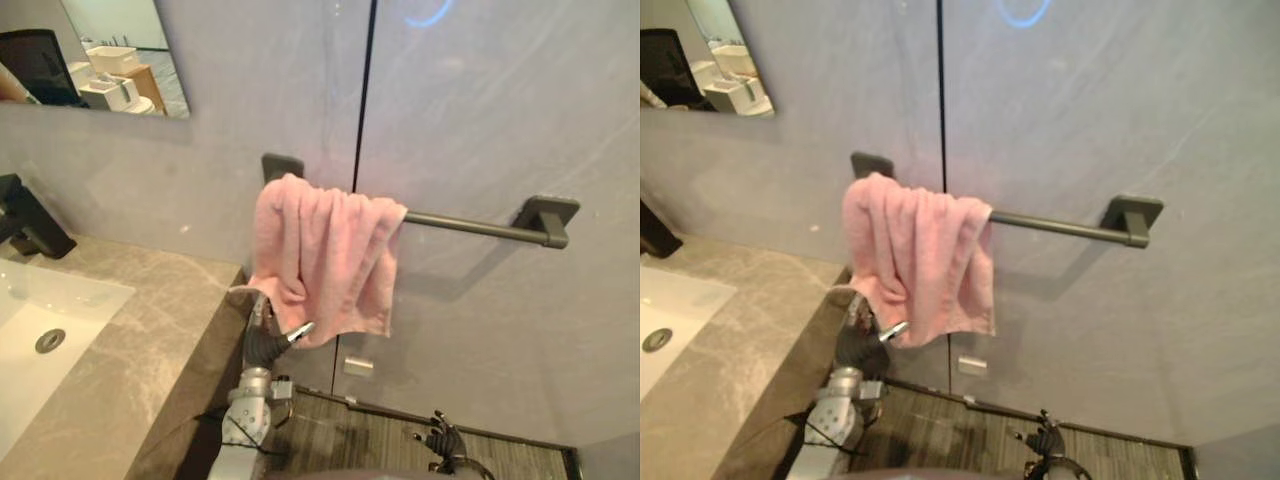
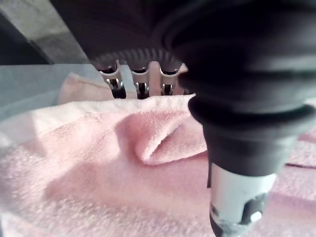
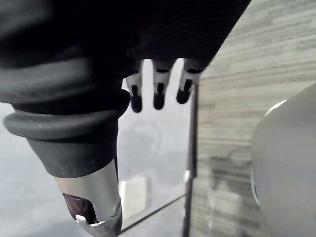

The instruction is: Organize washtable

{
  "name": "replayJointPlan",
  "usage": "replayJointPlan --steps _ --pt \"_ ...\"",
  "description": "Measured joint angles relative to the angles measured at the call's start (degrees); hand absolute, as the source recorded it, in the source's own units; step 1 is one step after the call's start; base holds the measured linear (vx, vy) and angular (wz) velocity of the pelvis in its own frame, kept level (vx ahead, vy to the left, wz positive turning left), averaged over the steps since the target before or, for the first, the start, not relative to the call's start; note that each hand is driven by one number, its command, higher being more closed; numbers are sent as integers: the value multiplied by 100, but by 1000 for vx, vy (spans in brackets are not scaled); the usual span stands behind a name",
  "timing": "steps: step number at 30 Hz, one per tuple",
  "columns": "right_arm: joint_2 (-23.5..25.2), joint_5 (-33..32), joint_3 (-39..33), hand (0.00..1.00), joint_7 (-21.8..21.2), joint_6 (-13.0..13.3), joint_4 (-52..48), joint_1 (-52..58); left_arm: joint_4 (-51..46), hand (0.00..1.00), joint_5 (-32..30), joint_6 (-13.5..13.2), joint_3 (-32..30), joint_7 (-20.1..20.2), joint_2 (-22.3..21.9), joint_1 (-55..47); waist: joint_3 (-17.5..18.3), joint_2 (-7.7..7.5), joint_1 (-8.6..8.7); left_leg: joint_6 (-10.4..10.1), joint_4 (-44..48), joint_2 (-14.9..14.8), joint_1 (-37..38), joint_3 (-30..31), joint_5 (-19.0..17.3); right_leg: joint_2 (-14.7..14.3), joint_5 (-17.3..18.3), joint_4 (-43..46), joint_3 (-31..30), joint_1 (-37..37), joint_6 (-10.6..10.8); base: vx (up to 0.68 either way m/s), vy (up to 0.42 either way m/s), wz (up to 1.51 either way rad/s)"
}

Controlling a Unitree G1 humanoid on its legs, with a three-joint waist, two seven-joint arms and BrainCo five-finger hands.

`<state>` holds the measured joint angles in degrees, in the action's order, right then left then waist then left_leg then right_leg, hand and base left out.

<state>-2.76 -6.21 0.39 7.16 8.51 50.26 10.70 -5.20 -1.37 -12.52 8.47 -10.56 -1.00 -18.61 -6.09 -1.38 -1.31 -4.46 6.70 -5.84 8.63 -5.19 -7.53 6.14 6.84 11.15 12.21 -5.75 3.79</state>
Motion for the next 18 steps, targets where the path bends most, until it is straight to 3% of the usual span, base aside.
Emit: replayJointPlan --steps 5,18 --pt "-6 -1 2 0 -14 -1 0 121 -23 0 -121 -11 -277 -181 -118 -207 183 -16 -125 1 201 -14 -122 21 -113 10 146 213 -7 119 -5 -31 -12 1" --pt "-4 -1 3 0 -233 -13 -2 152 -283 0 -218 98 -794 -241 -311 -315 300 1 -120 -15 344 -10 -221 42 -182 24 179 303 5 172 -12 -1 -2 1"
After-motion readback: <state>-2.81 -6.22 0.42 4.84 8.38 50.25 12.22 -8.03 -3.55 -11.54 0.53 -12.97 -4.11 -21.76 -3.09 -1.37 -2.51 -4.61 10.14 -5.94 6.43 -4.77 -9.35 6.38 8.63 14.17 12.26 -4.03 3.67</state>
